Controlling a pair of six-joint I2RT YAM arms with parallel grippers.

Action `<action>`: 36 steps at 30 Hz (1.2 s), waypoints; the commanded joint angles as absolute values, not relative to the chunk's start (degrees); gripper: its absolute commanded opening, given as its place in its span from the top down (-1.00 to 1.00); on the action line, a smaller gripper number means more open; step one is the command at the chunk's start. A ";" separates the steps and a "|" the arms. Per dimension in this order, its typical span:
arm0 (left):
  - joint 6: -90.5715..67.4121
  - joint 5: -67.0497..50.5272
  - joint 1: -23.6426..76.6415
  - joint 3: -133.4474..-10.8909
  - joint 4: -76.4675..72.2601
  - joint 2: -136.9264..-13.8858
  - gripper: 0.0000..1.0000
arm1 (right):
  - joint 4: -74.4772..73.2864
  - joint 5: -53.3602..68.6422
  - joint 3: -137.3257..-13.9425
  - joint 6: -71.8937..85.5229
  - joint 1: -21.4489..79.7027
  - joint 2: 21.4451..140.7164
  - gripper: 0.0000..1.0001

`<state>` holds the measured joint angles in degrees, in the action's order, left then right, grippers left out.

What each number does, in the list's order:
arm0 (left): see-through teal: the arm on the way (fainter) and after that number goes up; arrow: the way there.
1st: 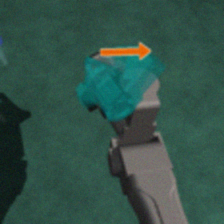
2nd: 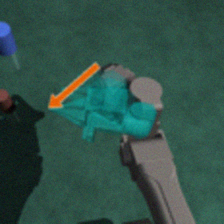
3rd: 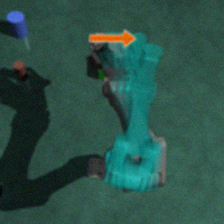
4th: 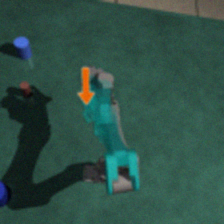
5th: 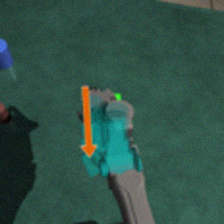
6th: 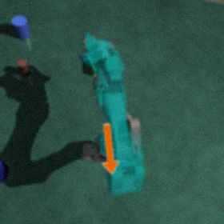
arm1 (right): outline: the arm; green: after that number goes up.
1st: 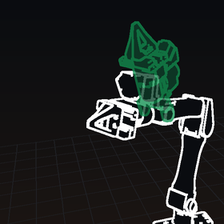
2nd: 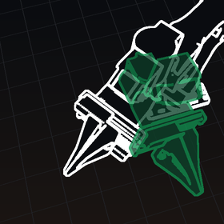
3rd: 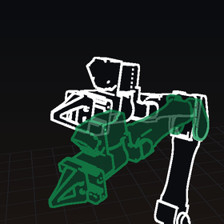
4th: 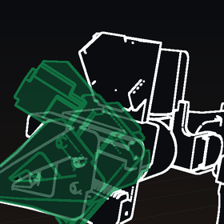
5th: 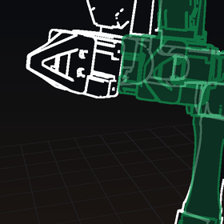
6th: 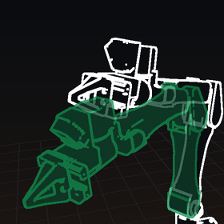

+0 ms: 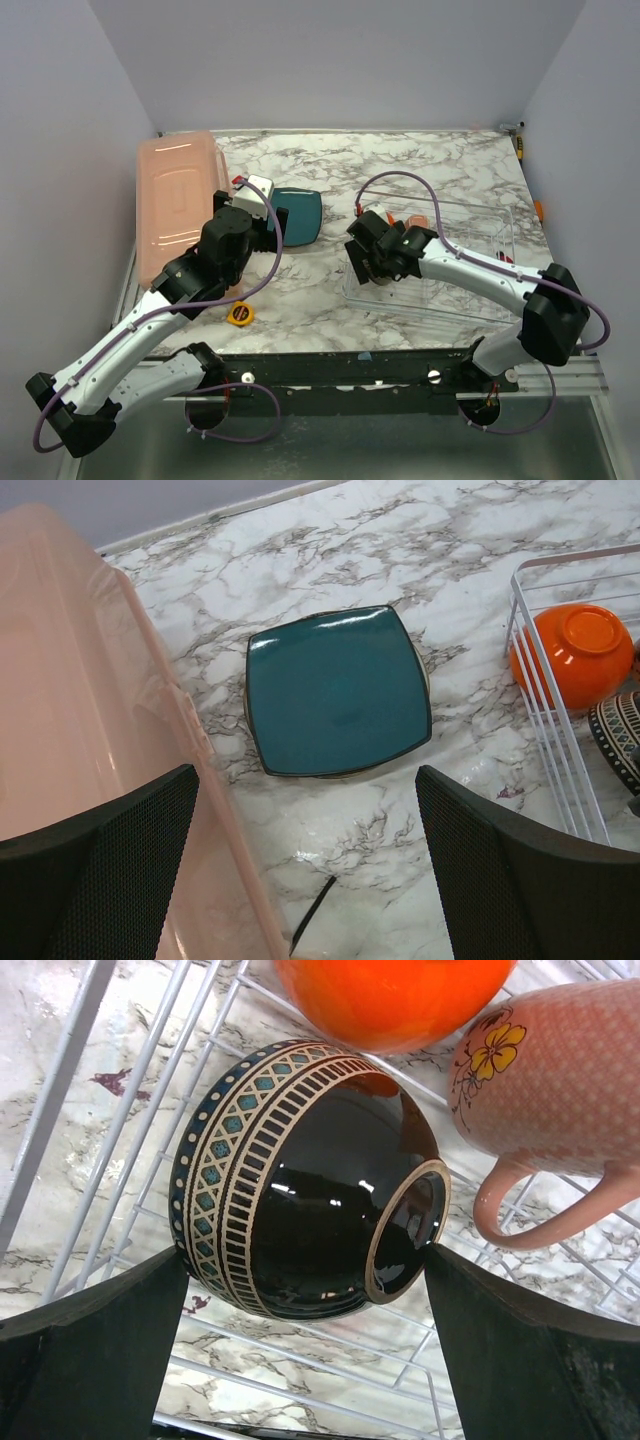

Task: Load the mixed dishes into the dish rack

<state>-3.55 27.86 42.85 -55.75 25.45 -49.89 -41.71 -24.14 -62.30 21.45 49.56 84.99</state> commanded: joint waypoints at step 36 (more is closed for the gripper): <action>-3.43 27.32 42.63 -56.13 25.99 -50.33 -0.79 | -36.67 -30.82 -56.57 35.49 49.75 84.92 -0.20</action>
<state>-3.57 27.64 42.85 -55.75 25.85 -50.17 -36.88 -23.64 -55.27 34.61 49.56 82.30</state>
